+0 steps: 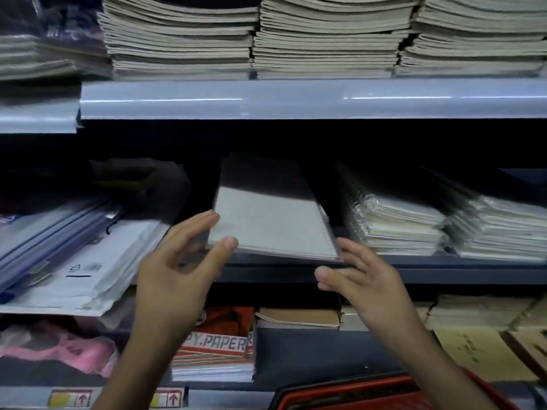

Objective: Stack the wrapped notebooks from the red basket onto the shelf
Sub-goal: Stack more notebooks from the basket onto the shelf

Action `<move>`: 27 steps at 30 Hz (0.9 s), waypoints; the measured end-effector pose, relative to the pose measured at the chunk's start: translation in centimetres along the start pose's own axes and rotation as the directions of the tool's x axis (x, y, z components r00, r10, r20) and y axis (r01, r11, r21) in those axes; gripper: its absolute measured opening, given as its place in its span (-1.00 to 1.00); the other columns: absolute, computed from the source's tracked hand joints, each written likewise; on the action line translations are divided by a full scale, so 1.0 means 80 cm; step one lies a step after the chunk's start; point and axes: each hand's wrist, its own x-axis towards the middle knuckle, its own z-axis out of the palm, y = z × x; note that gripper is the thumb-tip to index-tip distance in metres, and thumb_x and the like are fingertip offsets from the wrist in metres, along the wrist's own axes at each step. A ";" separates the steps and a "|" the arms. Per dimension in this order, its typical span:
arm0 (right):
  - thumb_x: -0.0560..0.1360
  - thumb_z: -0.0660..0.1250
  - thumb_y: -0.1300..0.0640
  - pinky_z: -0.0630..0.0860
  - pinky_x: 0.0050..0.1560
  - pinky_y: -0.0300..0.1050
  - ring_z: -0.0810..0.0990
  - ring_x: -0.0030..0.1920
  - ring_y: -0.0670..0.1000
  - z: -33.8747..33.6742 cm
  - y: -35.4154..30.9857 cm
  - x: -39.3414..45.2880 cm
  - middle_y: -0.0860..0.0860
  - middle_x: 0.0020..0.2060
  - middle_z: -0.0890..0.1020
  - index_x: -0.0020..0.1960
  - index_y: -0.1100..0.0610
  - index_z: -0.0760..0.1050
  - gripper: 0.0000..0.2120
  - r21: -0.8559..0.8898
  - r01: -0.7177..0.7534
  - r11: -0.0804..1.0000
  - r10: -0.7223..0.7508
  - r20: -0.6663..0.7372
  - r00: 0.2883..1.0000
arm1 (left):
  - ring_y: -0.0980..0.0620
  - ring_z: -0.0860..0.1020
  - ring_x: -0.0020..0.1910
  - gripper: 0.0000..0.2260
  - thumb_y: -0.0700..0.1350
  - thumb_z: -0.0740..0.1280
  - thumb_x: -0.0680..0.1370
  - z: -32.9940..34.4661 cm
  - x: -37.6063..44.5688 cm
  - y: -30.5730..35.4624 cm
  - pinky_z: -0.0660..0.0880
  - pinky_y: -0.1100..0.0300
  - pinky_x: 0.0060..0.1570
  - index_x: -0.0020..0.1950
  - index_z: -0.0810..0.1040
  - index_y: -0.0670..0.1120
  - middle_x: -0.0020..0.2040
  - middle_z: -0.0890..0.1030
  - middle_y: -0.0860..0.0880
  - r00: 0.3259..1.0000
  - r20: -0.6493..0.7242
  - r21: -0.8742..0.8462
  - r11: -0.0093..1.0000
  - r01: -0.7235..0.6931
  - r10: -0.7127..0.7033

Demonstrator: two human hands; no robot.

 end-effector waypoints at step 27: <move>0.46 0.50 -0.03 0.65 -0.18 -0.04 0.62 -0.37 -0.01 0.003 0.008 0.080 0.14 -0.29 0.69 0.47 -0.08 0.36 -0.38 -0.046 0.067 0.997 -0.073 -0.142 0.987 | 0.14 0.49 -0.37 -0.82 -0.04 0.50 0.49 0.058 0.058 -0.025 0.46 0.41 -0.33 0.08 0.68 0.08 -0.22 0.59 -0.09 0.984 -0.105 0.066 0.988 -0.140 0.147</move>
